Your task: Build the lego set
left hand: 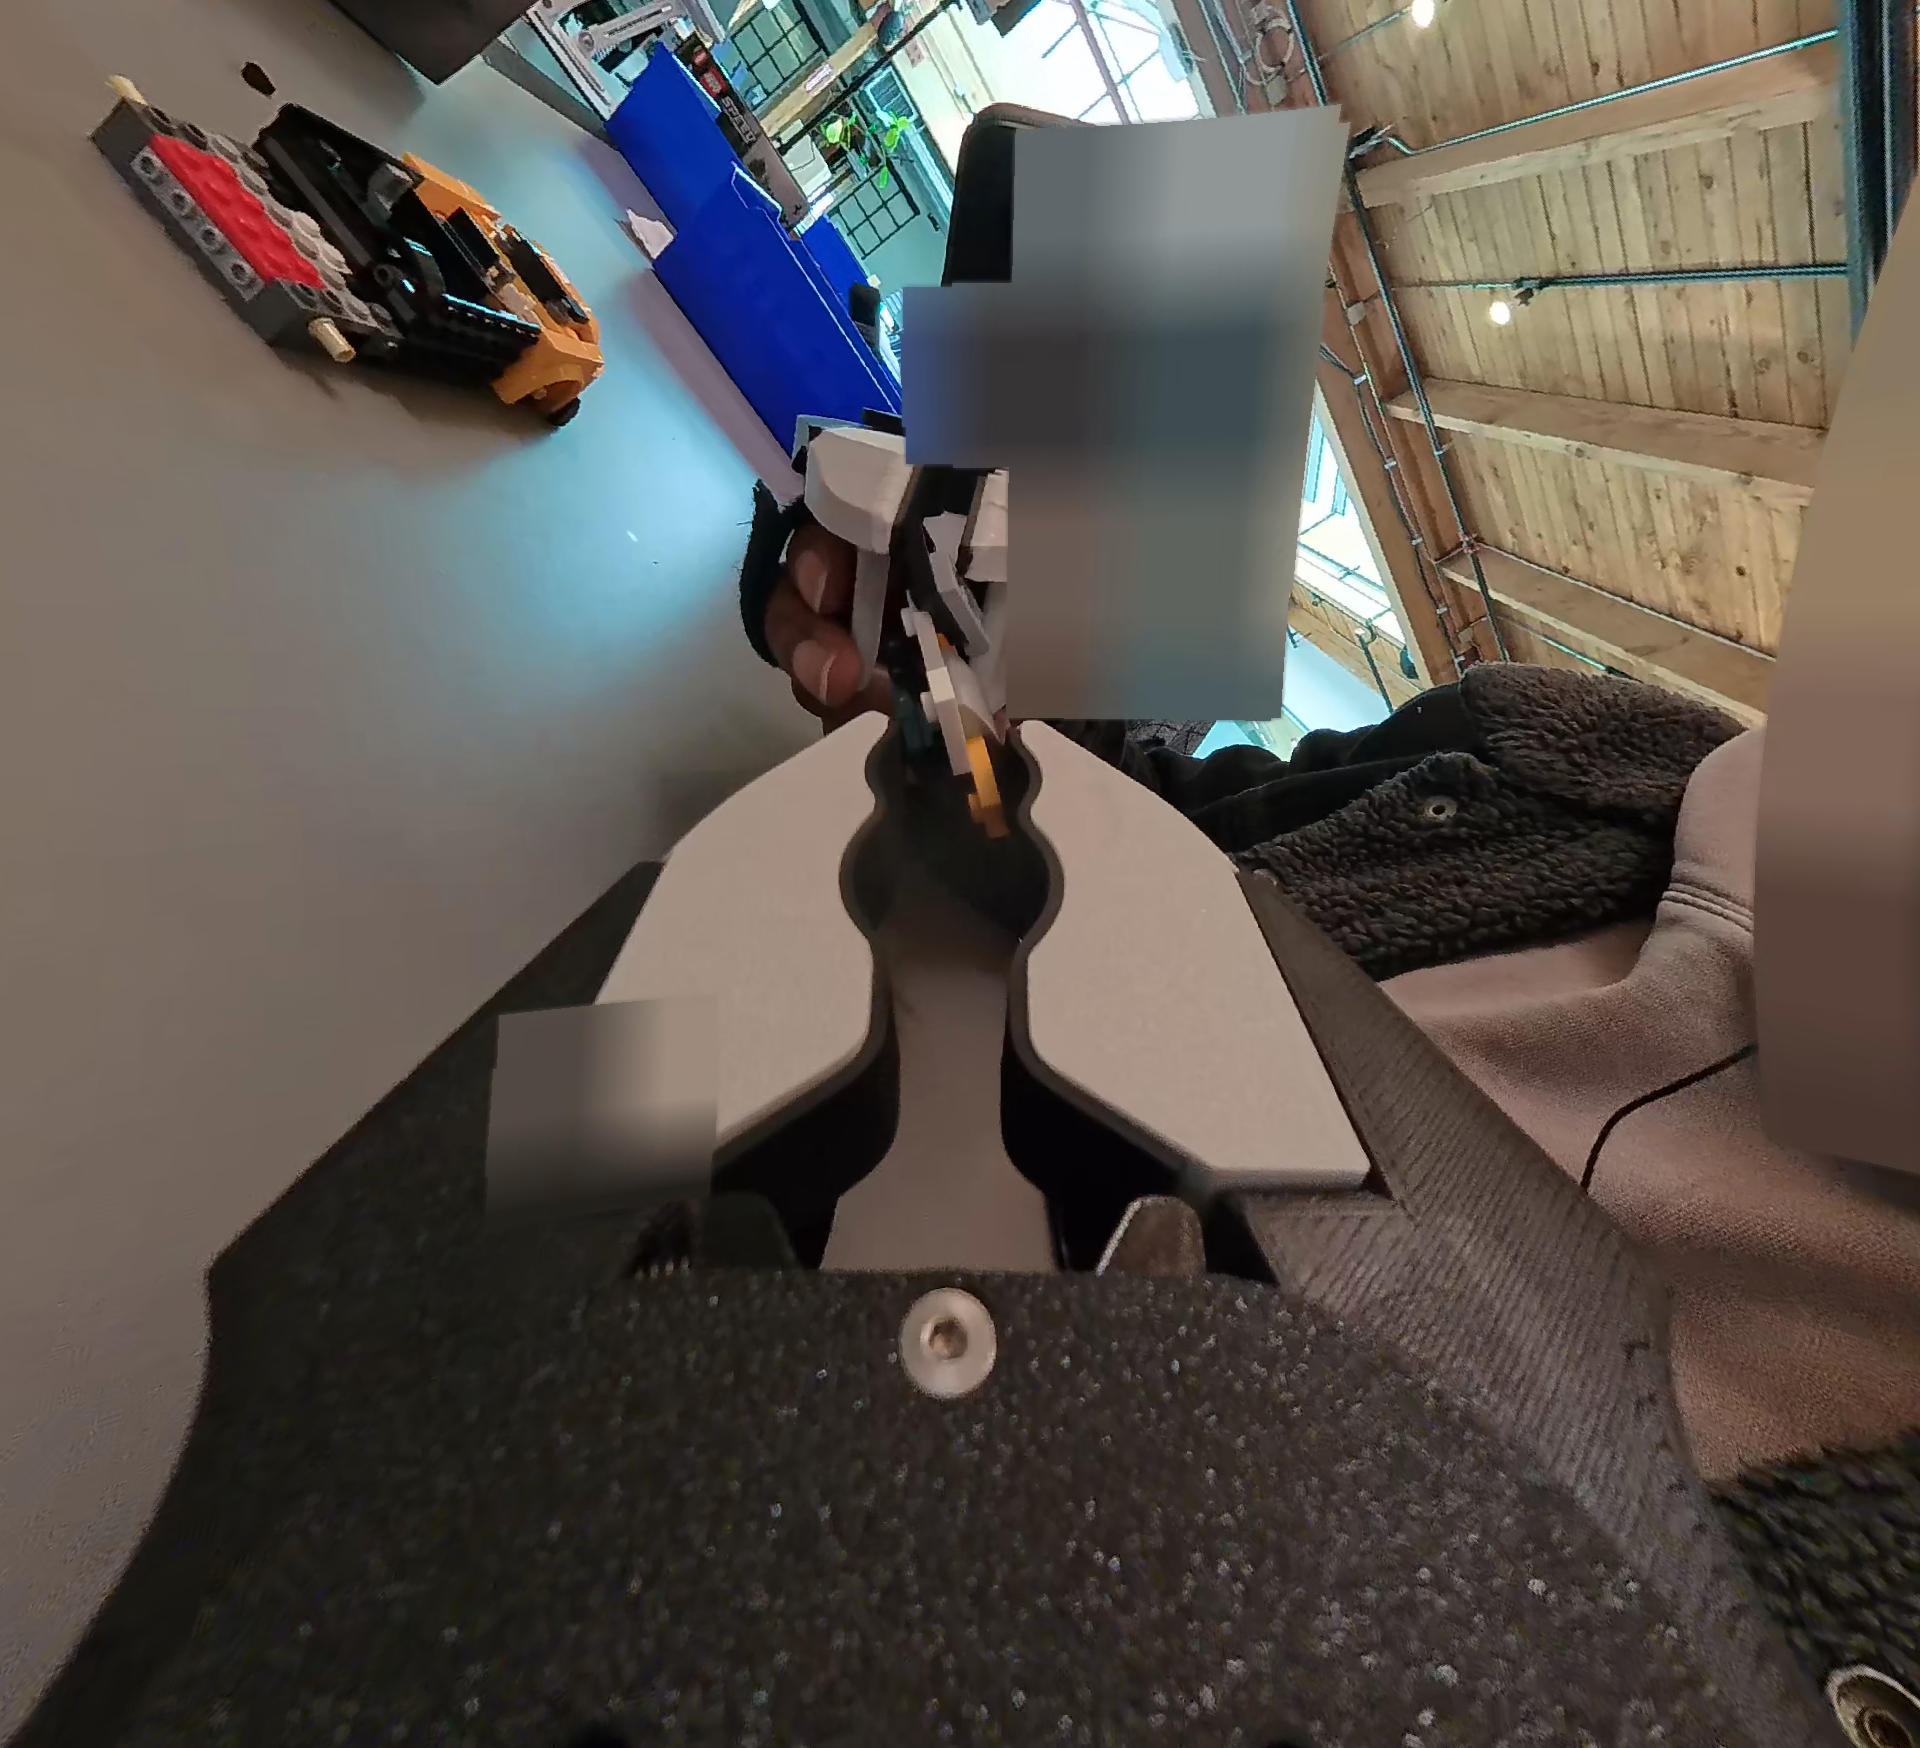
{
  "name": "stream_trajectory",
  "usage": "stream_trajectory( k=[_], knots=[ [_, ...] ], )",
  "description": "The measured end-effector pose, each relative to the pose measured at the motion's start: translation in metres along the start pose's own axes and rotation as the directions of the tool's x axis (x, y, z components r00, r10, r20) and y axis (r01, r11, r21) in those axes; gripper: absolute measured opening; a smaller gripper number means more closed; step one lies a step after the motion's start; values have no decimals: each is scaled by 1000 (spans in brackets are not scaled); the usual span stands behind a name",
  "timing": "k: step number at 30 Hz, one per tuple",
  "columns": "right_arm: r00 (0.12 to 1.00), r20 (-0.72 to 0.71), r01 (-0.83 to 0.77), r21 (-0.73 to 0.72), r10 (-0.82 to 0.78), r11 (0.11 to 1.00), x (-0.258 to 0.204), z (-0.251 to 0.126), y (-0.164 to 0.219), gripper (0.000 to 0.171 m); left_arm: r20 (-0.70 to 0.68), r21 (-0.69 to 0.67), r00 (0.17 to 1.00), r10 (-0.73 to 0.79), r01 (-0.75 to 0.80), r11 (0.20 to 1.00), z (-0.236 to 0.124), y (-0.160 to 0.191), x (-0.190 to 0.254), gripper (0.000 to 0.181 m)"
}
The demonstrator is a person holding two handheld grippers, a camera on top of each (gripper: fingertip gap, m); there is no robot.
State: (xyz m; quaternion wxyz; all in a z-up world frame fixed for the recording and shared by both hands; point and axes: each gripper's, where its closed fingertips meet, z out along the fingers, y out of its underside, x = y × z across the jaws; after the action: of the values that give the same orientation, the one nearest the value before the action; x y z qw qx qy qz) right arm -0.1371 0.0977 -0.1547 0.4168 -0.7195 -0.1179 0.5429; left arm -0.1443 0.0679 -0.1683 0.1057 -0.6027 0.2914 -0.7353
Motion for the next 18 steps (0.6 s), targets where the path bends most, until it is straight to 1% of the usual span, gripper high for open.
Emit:
stream_trajectory(
  k=[12, 18],
  knots=[
    [998, -15, 55, 24, -55, 998, -1, -1, -3, 11, -33, 46, 998, -58, 59, 997, -2, -6, 1, 17],
    [997, -20, 74, 25, -74, 997, -2, 0, -4, 12, -43, 54, 997, -63, 65, 996, -3, -7, 2, 17]
  ],
)
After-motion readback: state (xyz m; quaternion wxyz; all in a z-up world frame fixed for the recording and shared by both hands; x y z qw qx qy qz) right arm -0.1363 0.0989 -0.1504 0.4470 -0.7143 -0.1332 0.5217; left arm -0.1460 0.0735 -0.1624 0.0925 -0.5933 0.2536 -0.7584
